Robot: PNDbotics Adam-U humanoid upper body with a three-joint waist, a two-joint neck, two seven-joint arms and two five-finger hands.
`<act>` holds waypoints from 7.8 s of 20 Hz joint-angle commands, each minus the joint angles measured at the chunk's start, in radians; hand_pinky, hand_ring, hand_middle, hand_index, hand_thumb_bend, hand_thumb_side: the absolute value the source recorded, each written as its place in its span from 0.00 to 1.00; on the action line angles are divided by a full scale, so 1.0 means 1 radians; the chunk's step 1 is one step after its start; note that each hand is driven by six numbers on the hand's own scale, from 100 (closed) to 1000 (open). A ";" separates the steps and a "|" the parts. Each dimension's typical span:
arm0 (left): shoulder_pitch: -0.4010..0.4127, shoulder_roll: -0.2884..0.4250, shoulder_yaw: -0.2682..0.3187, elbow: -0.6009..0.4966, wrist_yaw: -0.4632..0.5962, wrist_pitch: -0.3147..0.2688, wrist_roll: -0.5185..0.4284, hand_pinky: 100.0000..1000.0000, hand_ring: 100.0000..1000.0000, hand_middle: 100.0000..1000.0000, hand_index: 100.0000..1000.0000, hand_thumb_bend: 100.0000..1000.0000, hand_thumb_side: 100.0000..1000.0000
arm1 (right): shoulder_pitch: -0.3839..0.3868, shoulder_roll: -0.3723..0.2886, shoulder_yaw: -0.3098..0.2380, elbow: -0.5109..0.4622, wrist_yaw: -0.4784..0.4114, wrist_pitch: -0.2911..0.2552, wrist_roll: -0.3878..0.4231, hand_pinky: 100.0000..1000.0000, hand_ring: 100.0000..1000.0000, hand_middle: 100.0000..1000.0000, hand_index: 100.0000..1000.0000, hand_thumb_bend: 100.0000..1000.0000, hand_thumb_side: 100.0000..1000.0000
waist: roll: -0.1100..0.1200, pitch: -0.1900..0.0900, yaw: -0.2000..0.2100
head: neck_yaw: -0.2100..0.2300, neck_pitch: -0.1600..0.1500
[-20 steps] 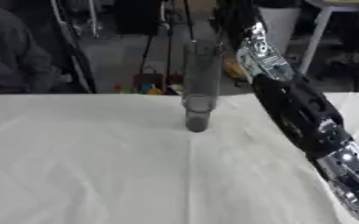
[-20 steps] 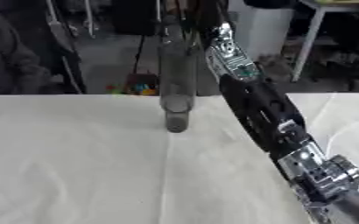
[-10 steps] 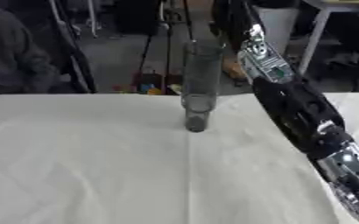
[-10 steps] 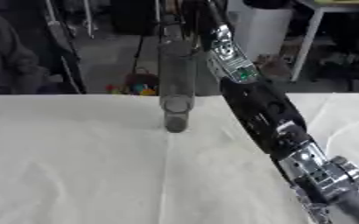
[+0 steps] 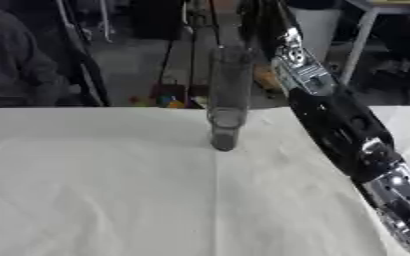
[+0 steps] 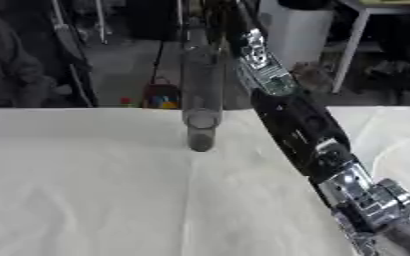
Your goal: Arrange flowers into the vase.
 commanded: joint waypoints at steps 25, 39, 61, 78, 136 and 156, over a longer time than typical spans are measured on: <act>0.007 0.029 0.019 -0.012 -0.003 0.000 0.009 0.65 0.64 0.71 0.54 0.96 0.70 | -0.019 -0.058 -0.001 -0.008 0.064 0.226 0.123 0.30 0.22 0.23 0.40 0.00 1.00 | 0.001 -0.031 -0.025 | -0.002 0.006; 0.009 0.028 0.020 -0.012 -0.004 0.003 0.008 0.65 0.64 0.71 0.54 0.97 0.70 | -0.017 -0.059 -0.007 -0.008 0.206 0.233 0.231 0.91 0.50 0.46 0.56 0.00 1.00 | 0.000 -0.031 -0.024 | -0.003 0.009; 0.014 0.033 0.022 -0.012 -0.007 0.004 0.013 0.65 0.64 0.71 0.53 0.97 0.70 | -0.009 -0.073 0.004 -0.015 0.344 0.254 0.289 1.00 0.61 0.57 0.48 0.00 1.00 | -0.005 -0.046 -0.033 | 0.002 0.018; 0.021 0.036 0.024 -0.010 -0.005 0.005 0.015 0.65 0.64 0.71 0.53 0.97 0.71 | -0.001 -0.070 0.019 0.039 0.522 0.309 0.474 1.00 0.67 0.65 0.71 0.00 1.00 | -0.010 -0.050 -0.040 | 0.005 0.032; 0.024 0.033 0.027 -0.009 -0.004 0.009 0.016 0.65 0.63 0.71 0.52 0.97 0.71 | 0.004 -0.069 0.008 0.029 0.544 0.235 0.569 1.00 0.76 0.70 0.87 0.00 0.40 | -0.018 -0.049 -0.039 | 0.015 0.030; 0.039 0.049 0.032 -0.004 -0.003 0.010 0.021 0.65 0.63 0.71 0.52 0.97 0.71 | -0.006 -0.086 0.008 0.046 0.535 0.244 0.669 1.00 0.78 0.73 0.87 0.00 0.48 | -0.034 -0.076 -0.069 | 0.031 0.062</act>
